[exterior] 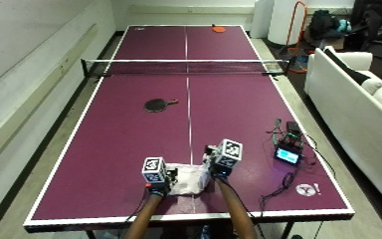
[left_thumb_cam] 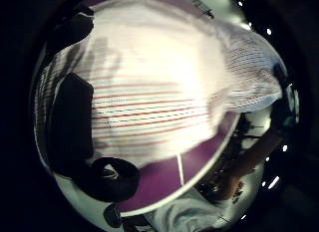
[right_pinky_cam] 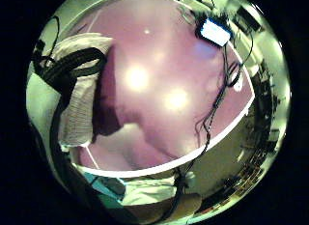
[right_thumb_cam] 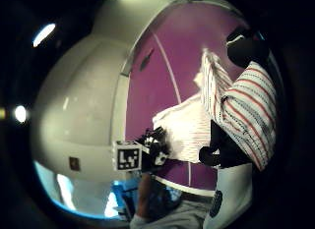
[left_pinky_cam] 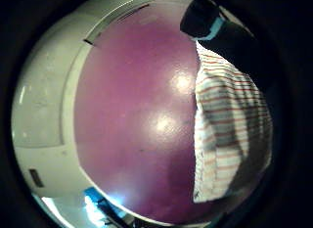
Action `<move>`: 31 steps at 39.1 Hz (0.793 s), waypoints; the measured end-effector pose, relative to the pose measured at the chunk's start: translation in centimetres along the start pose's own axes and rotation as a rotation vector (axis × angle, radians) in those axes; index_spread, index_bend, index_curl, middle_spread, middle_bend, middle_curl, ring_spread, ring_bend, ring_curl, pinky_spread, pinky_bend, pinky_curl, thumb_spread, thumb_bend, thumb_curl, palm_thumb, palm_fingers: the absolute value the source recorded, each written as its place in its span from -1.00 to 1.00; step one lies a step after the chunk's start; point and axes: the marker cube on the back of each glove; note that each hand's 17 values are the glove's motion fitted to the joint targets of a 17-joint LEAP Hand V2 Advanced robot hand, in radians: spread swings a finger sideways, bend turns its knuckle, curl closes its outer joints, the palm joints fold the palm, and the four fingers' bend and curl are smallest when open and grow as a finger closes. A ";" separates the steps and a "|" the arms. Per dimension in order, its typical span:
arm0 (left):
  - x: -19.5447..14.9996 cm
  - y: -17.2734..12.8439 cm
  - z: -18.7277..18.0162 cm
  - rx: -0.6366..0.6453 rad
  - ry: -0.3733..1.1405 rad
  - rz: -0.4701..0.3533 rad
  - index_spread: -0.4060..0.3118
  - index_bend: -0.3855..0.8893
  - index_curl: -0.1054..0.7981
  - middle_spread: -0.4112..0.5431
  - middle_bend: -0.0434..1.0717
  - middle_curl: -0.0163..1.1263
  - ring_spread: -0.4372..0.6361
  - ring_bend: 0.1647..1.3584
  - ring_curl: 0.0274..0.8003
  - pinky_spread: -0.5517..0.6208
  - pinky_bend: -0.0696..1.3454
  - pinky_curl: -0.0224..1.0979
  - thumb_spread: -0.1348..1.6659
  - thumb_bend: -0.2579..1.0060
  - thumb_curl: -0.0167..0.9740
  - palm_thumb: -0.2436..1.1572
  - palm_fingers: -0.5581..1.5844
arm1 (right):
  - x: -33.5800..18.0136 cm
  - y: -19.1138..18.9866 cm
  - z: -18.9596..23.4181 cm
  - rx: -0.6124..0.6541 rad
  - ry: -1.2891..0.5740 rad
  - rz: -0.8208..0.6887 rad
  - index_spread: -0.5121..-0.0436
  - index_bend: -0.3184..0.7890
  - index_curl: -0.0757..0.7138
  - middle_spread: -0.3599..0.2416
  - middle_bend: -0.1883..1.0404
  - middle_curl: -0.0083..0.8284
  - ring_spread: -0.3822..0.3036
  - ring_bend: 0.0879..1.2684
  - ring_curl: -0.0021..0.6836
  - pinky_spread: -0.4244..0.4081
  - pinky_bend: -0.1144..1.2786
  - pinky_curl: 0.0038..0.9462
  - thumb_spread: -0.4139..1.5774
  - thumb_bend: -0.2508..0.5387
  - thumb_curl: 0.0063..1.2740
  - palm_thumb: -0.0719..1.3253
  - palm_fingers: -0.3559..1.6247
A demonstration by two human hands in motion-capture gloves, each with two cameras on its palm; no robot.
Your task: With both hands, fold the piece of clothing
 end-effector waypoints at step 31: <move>-12.9 -0.2 -1.3 0.276 0.038 -0.166 -0.21 -0.19 0.00 -0.41 -0.55 -0.26 -0.33 -0.16 -0.08 0.63 -0.68 -0.51 0.77 -0.60 -0.46 -0.10 0.10 | -17.9 9.1 4.2 -0.245 0.098 -0.537 -0.24 -0.46 -0.67 -0.73 -0.11 0.08 -0.64 0.35 0.38 -0.69 0.13 -0.10 0.29 -0.47 -0.26 0.41 0.38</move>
